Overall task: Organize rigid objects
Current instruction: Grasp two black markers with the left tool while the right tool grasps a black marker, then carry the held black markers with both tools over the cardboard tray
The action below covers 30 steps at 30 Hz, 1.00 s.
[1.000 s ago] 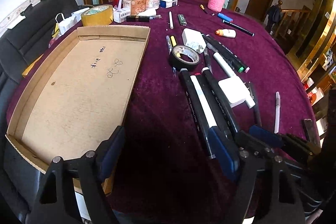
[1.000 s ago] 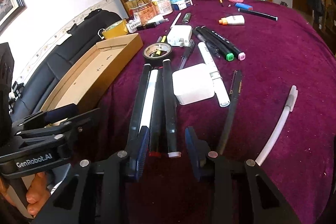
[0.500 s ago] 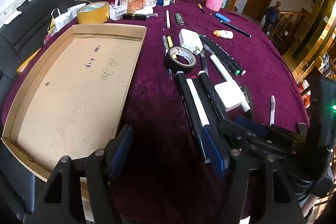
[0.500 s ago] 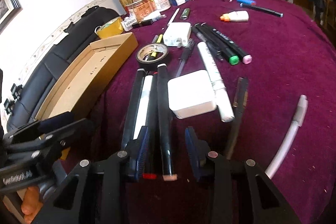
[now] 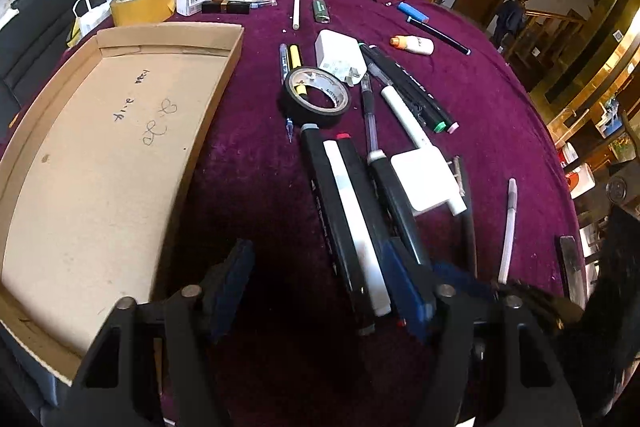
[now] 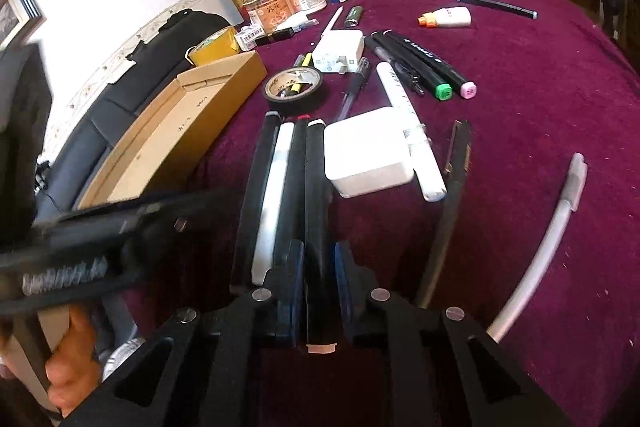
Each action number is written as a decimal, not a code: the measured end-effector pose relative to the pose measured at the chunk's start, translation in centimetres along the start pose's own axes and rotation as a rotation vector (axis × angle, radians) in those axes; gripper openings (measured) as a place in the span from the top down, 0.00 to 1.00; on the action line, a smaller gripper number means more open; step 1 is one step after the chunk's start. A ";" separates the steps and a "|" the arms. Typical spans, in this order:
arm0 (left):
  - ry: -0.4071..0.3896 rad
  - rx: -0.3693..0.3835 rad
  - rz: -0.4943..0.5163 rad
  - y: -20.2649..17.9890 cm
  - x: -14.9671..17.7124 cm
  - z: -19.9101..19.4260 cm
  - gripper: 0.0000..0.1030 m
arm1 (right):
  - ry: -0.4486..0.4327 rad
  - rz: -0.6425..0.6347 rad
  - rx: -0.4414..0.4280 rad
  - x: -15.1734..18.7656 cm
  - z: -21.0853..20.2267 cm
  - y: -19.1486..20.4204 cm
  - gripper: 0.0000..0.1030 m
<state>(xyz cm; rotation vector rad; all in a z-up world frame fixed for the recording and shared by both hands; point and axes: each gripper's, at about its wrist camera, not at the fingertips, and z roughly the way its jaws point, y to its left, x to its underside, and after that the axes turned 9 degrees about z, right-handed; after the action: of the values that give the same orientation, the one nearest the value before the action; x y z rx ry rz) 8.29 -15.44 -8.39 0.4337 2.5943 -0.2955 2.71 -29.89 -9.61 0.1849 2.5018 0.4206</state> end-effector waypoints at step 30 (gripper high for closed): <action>-0.017 0.092 -0.033 0.7 0.0 -0.7 0.86 | -0.098 -0.034 0.043 1.1 -1.5 1.2 0.85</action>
<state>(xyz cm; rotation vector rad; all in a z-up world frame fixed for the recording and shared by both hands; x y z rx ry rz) 8.28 -14.56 -7.86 0.4190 2.5810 -0.4297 0.99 -28.90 -8.63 0.1756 2.4151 0.3366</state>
